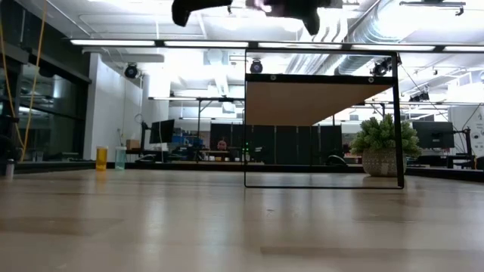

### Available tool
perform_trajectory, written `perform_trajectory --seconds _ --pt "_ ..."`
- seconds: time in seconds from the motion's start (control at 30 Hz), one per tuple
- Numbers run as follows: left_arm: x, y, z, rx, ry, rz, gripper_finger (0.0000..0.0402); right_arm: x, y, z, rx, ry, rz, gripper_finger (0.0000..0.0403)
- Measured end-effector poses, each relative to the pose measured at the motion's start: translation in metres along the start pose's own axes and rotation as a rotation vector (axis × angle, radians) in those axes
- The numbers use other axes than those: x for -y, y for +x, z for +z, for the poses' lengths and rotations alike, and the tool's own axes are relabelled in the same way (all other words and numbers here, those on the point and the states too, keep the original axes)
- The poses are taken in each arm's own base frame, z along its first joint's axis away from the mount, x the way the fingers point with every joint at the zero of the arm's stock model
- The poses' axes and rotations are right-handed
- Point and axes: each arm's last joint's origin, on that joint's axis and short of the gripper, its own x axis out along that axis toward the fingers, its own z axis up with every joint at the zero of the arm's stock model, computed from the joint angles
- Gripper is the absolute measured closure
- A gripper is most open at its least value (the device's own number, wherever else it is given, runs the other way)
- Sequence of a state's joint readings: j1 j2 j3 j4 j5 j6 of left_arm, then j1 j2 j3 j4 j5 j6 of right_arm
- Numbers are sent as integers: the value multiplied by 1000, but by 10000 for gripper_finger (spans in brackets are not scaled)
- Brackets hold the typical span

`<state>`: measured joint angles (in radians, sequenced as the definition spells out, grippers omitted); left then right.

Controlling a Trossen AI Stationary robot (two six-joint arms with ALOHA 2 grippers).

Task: Pick and place medicine bottles onto shelf by color
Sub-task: Put the pink pill bottle on the shelf aligned with the other pink pill bottles

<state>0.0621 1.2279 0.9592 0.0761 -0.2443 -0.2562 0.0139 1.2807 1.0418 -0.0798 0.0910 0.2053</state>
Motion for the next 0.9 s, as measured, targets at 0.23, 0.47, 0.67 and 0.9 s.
perform_trajectory --seconds 0.23,0.47,0.67,0.9 --pt "-1 2 -16 267 -105 21 192 0 -6 5 319 57 61 306" --pt "5 15 -8 421 -138 -23 192 -1 -2 6 358 57 68 306" --pt "9 23 -1 444 -100 -39 192 -1 -3 10 400 53 75 306" --pt "9 28 13 461 -84 -107 192 -2 -3 10 402 46 96 306"
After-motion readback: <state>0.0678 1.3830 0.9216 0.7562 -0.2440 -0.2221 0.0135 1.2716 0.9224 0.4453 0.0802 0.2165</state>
